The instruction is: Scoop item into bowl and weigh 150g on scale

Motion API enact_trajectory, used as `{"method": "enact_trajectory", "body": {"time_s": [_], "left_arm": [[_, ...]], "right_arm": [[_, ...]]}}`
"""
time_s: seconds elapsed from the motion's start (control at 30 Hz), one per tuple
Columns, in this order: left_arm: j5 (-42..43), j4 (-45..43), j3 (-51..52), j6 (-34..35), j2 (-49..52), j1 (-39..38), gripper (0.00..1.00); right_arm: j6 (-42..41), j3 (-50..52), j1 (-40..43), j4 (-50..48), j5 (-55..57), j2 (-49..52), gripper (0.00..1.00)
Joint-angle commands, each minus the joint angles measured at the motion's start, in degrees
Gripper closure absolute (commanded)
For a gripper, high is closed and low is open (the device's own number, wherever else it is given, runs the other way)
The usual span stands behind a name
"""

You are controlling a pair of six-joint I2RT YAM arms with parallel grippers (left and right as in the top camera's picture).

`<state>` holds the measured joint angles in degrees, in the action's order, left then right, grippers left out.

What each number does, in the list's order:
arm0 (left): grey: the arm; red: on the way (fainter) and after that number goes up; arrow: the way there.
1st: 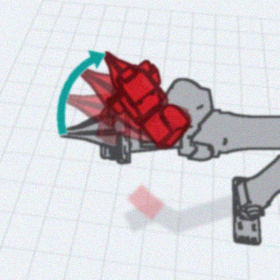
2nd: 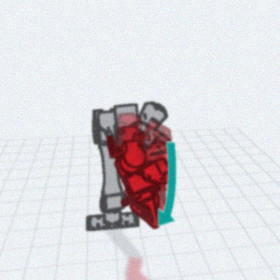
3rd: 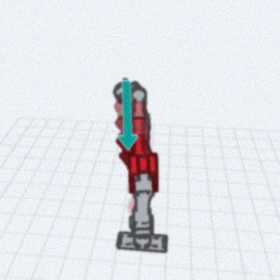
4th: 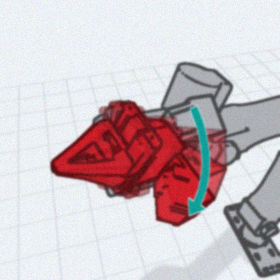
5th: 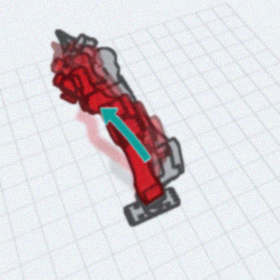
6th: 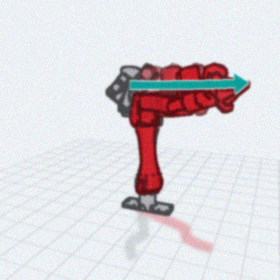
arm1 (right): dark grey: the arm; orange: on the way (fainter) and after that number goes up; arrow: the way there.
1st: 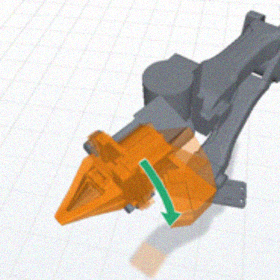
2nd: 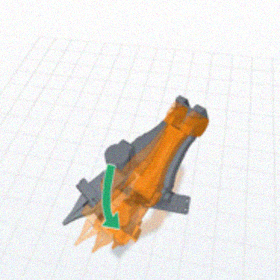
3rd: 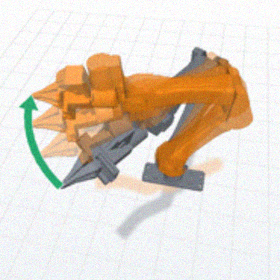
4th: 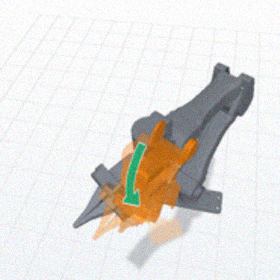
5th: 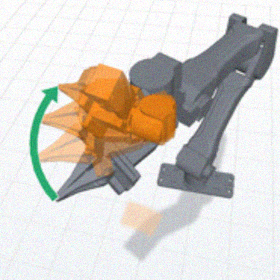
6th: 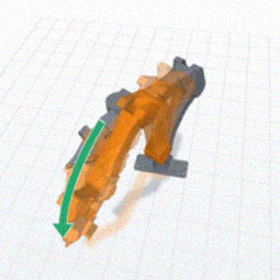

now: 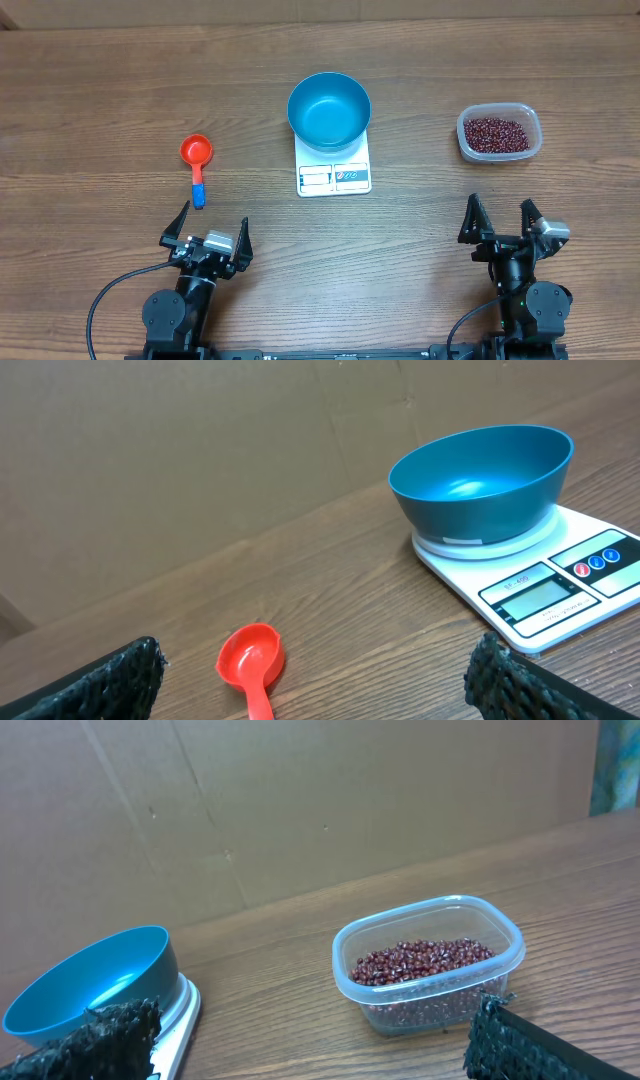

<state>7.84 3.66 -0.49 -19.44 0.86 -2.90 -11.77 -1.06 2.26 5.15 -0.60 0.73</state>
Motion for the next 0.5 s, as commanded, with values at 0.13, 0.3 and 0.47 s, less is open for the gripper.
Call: {"method": "enact_trajectory", "body": {"time_s": [0.13,0.3,0.47], "left_arm": [[-0.59,0.2,0.22,0.81,-0.59,0.2,0.0],[-0.59,0.2,0.22,0.81,-0.59,0.2,0.0],[-0.59,0.2,0.22,0.81,-0.59,0.2,0.0]], "right_arm": [[0.07,0.61,0.37,-0.37,0.55,-0.57,0.0],[0.07,0.61,0.37,-0.37,0.55,-0.57,0.0],[0.07,0.61,0.37,-0.37,0.55,-0.57,0.0]]}}
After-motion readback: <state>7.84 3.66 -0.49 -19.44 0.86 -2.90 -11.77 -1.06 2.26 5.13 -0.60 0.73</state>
